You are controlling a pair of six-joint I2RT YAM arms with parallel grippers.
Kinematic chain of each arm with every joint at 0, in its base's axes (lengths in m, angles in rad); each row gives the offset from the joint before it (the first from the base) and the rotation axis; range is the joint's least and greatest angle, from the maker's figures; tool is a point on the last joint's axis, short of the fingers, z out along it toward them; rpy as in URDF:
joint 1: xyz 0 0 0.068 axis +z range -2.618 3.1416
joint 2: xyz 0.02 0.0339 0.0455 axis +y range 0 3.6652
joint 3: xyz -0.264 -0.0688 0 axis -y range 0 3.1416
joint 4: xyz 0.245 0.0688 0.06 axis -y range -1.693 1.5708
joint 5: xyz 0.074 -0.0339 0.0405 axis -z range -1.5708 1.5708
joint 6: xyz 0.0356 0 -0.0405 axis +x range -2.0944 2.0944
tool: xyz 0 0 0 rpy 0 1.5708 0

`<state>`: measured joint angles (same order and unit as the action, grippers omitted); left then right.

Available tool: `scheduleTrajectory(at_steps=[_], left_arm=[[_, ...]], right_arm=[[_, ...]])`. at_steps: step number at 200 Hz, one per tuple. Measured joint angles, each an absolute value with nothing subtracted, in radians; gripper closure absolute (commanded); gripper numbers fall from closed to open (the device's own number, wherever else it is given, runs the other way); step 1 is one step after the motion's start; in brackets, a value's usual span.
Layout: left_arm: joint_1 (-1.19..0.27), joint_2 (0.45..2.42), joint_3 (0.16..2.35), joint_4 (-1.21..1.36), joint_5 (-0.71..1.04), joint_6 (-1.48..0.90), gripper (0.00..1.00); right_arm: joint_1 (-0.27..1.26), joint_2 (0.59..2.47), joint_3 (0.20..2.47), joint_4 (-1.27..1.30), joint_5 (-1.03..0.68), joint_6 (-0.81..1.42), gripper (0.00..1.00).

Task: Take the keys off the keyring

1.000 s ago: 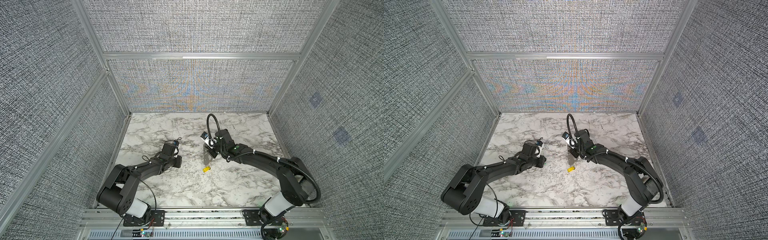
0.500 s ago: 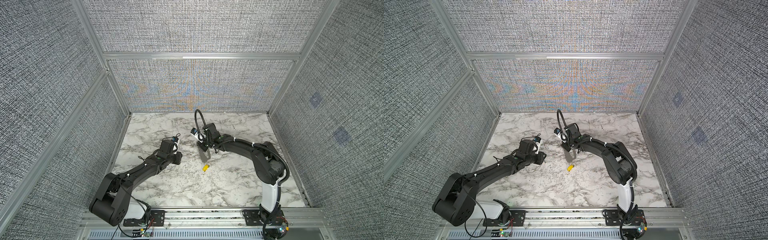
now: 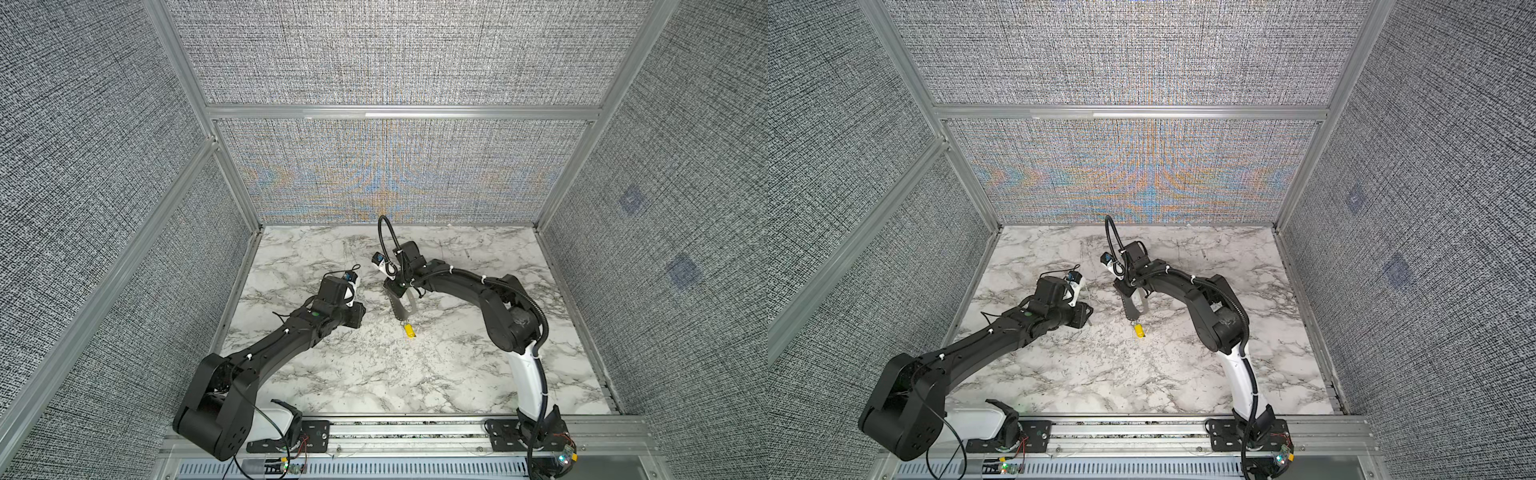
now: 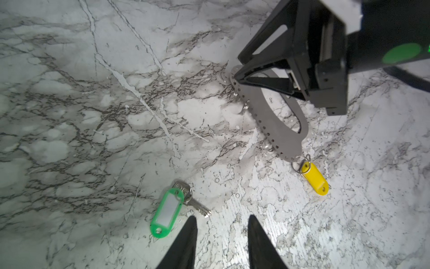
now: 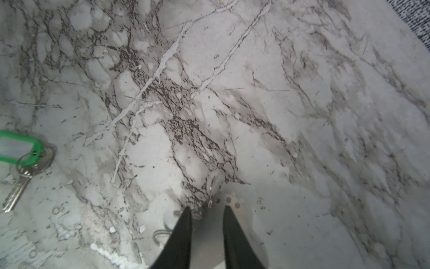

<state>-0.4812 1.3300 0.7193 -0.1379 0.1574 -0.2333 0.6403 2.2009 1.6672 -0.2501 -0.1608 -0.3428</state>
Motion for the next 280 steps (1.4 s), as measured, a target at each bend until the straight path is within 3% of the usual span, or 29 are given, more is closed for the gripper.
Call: scheduleTrajectory(at_steps=[17,64,141,202,280], left_arm=[[-0.482,1.314,0.728,-0.147,0.166,-0.236,0.61],[-0.482,1.248,0.730,-0.163,0.192,-0.244,0.61],[-0.484,1.104,0.622,-0.072,0.299,-0.244,0.61],[-0.485,1.086,0.611,-0.038,0.319,-0.243,0.62],[-0.485,1.085,0.588,-0.039,0.318,-0.228,0.62]], right_arm=[[0.637,2.191,1.693,-0.265,-0.169,-0.339,0.59],[0.634,2.037,1.645,-0.309,-0.194,-0.326,0.56],[0.640,1.691,1.190,-0.388,-0.220,-0.275,0.52],[0.710,1.723,1.098,-0.440,-0.171,-0.211,0.43],[0.722,1.894,1.219,-0.465,-0.127,-0.157,0.49]])
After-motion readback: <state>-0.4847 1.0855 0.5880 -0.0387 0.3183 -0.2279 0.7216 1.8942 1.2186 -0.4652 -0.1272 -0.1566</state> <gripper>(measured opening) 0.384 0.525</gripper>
